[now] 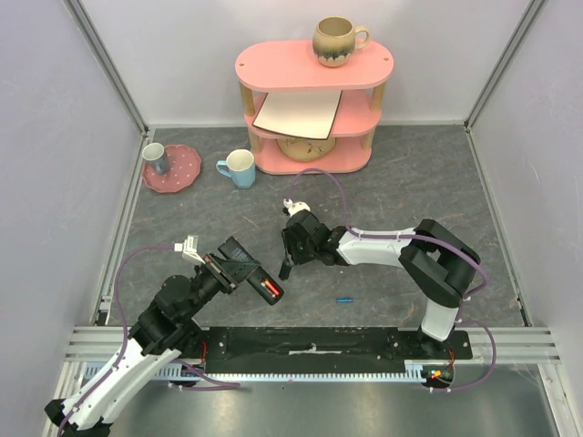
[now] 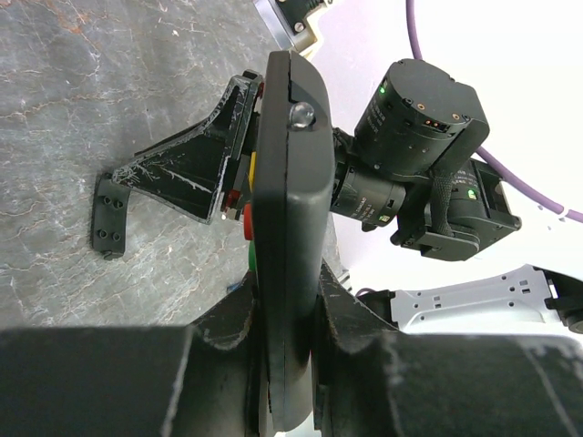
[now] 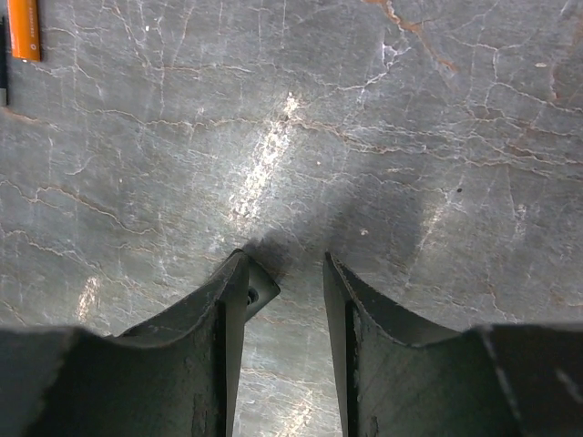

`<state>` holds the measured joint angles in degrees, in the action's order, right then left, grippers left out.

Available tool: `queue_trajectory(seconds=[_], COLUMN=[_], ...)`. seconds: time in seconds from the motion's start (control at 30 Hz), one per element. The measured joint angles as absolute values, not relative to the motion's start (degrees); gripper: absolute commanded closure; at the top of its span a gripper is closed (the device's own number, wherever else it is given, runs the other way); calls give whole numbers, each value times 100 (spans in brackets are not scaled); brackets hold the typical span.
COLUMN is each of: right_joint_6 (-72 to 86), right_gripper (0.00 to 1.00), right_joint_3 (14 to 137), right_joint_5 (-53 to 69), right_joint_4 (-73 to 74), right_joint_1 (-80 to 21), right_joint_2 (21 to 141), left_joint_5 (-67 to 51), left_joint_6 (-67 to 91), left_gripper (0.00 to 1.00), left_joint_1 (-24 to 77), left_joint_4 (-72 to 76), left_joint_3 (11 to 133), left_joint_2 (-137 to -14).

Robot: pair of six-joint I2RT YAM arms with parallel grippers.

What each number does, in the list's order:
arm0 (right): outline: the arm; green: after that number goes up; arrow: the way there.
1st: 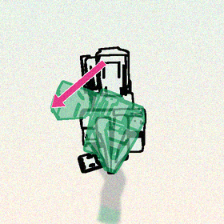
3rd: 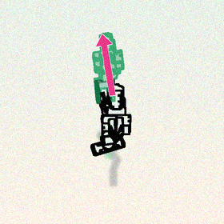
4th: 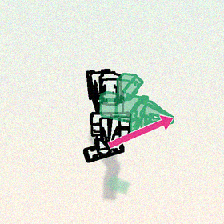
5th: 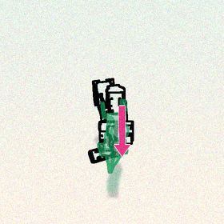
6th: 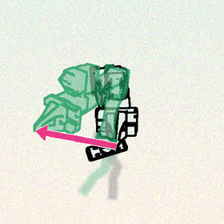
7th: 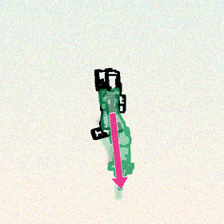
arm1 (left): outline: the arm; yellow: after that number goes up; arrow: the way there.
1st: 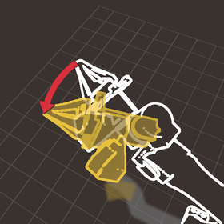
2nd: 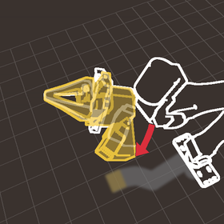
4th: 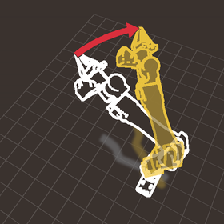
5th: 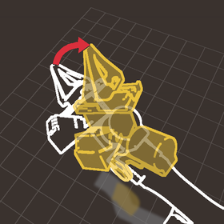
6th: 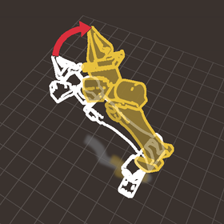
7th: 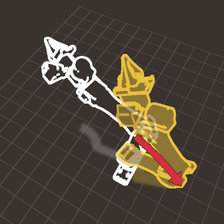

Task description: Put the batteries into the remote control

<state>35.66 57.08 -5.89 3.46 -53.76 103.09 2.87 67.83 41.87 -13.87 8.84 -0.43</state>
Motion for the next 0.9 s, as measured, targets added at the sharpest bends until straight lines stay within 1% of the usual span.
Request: queue_trajectory(seconds=[0.07, 0.27, 0.37, 0.67, 0.7, 0.77, 0.83, 0.9], right_joint_6=[3551, 3548, 3546, 3540, 3544, 3548, 3575, 3581], right_gripper=[59, 63, 67, 85, 89, 93, 99, 100], right_joint_3=[5708, 5623, 5559, 5435, 5419, 5382, 5343, 5293], right_joint_5=[-574, -434, -351, -217, -213, -196, -174, -174], right_joint_4=[349, 207, 62, -141, -158, -174, -176, -167], right_joint_1=[-5378, -5376, -5376, -5378, -5378, -5378, -5378, -5378], right_joint_2=[10309, 10309, 10309, 10302, 10300, 10278, 10235, 10162], left_joint_5=[287, 276, 270, 261, 261, 257, 250, 248], left_joint_6=[6783, 6783, 6783, 6785, 6785, 6785, 6783, 6785], left_gripper=[98, 98, 98, 98, 98, 98, 98, 98], left_joint_1=[4187, 4187, 4187, 4187, 4187, 4187, 4187, 4187], left_joint_4=[-1398, -1420, -1420, -1417, -1417, -1417, -1415, -1413], left_joint_3=[884, 884, 884, 884, 884, 884, 884, 884], left_joint_2=[-43, -43, -43, -43, -43, -43, -43, -43])
